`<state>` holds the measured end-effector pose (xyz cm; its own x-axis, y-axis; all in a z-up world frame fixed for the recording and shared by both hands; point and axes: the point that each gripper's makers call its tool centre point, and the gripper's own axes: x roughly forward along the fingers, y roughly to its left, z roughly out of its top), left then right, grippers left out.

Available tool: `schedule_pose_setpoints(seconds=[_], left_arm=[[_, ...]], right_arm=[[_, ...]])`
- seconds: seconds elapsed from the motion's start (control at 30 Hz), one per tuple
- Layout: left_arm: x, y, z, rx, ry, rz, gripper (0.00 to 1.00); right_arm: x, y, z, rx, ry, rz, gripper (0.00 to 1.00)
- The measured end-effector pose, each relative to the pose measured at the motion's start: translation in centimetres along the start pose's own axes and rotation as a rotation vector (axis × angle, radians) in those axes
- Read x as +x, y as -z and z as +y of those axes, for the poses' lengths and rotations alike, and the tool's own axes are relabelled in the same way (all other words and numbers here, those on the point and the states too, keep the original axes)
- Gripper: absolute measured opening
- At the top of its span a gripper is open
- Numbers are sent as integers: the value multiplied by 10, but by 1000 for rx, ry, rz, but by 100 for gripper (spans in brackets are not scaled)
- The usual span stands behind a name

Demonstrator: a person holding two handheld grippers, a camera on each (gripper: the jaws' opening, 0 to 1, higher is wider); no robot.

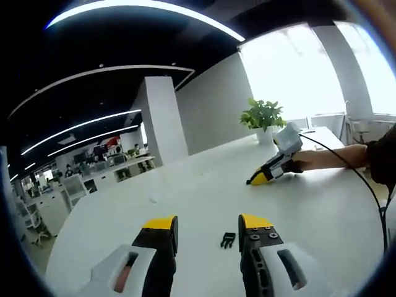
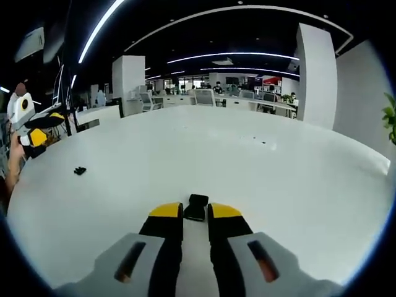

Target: Snap the two parts of the plastic buckle together until the buckle closes and remains connected.

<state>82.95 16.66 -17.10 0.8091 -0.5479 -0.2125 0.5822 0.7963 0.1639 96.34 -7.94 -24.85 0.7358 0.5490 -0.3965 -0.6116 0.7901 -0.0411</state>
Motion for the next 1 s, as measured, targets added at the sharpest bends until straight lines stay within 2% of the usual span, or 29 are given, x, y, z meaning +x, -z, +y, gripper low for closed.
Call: schedule_pose_setpoints(seconds=[0.27, 0.7, 1.0], left_arm=[[0, 2, -6, 10, 6, -1, 39], [1, 5, -7, 9, 9, 9, 39], [2, 7, -4, 5, 3, 17, 39]], right_arm=[[0, -1, 0, -10, -5, -7, 13], [-9, -16, 3, -53, -35, -76, 12], [-16, -22, 19, -111, -59, -97, 12]])
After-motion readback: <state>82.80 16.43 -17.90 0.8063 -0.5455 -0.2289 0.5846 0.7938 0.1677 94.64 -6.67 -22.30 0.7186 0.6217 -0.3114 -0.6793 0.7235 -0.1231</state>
